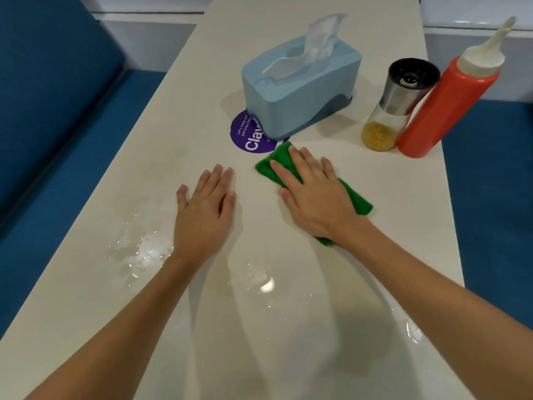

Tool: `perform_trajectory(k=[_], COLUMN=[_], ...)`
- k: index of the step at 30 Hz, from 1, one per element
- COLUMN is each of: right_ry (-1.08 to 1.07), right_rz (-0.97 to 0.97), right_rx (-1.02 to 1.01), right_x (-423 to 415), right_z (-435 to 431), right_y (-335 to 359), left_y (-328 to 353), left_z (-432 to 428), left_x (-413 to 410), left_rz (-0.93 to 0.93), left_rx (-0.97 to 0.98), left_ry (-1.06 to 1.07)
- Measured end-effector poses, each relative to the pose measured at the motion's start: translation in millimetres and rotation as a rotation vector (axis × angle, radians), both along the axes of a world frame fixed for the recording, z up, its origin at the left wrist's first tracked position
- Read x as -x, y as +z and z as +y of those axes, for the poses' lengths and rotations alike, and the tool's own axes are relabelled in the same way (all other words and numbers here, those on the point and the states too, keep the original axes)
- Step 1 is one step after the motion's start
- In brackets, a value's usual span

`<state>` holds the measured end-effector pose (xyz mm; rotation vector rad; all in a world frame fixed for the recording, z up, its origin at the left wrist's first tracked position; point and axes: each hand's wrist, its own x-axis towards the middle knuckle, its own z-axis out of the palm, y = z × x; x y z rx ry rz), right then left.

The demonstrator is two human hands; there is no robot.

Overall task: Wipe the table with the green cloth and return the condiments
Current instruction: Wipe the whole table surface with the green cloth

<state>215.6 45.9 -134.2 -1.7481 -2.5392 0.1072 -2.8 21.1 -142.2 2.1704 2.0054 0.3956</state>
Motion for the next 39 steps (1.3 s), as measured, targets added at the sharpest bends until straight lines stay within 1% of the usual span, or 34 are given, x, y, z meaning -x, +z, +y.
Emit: perform_trajectory(k=[1, 3, 5, 7, 8, 11, 13, 16, 18, 20, 22, 24, 27, 29, 32, 34, 37, 39], right_ry=[0.010, 0.133, 0.290, 0.344, 0.311, 0.093, -0.006, -0.105, -0.092, 0.008, 0.124, 0.164, 0.047, -0.059, -0.175, -0.200, -0.144, -0.032], right_rz=[0.014, 0.042, 0.039, 0.039, 0.040, 0.042, 0.034, -0.003, -0.006, 0.013, 0.035, 0.033, 0.010, 0.000, -0.015, -0.010, 0.022, 0.047], right_rx=[-0.006, 0.011, 0.030, 0.047, 0.042, 0.047, 0.029, -0.005, -0.020, -0.003, 0.015, 0.033, 0.050, 0.057, 0.010, -0.003, -0.019, 0.003], right_x=[10.8, 18.9, 0.7, -35.9, -55.2, -84.6, -67.2, -12.3, 21.3, 36.4, 24.6, -10.0, -70.1, -84.5, -52.9, -14.4, 33.2, 39.0], right_z=[-5.8, -28.5, -57.2, -74.0, -74.4, -49.4, -26.3, -5.5, -5.8, -21.2, -46.9, -72.0, -81.8, -66.7, -31.3, -11.5, -4.9, -17.3], right_y=[-0.4, -0.2, 2.0, 6.0, 7.1, 11.4, 9.8, 1.6, -0.2, 0.2, 1.4, 2.5, 4.5, 6.4, 5.5, 2.4, 1.9, 2.1], left_y=[-0.5, -0.6, 0.5, 2.1, 2.6, 2.8, 1.8, 0.8, 0.7, 0.9, 0.9, -0.1, 0.2, 0.3, 0.9, 0.5, 0.9, 0.2], left_z=[0.1, 0.0, -1.4, -1.7, -1.3, 0.5, 1.7, 0.3, 0.4, 0.1, -0.6, -1.5, -0.6, 0.3, 1.8, 1.8, 1.6, 0.6], left_x=[1.2, 3.3, 3.9, 3.2, 2.2, -2.2, -4.9, -3.4, -0.9, 1.7, 3.7, 4.5, 1.5, -1.8, -3.7, -3.9, -0.9, 2.7], left_rz=[0.001, -0.010, -0.016, -0.018, -0.020, -0.029, -0.026, -0.003, 0.000, -0.011, -0.015, 0.004, 0.032, 0.050, 0.067, 0.068, 0.059, 0.041], left_rx=[0.003, 0.016, 0.026, 0.016, 0.007, -0.010, -0.015, -0.009, -0.011, -0.007, 0.003, 0.005, 0.004, -0.009, -0.012, -0.004, -0.002, -0.001], left_ry=[0.001, 0.001, -0.006, -0.009, -0.007, 0.011, 0.008, 0.002, 0.000, -0.010, -0.024, -0.025, -0.012, -0.006, -0.004, -0.006, -0.014, -0.021])
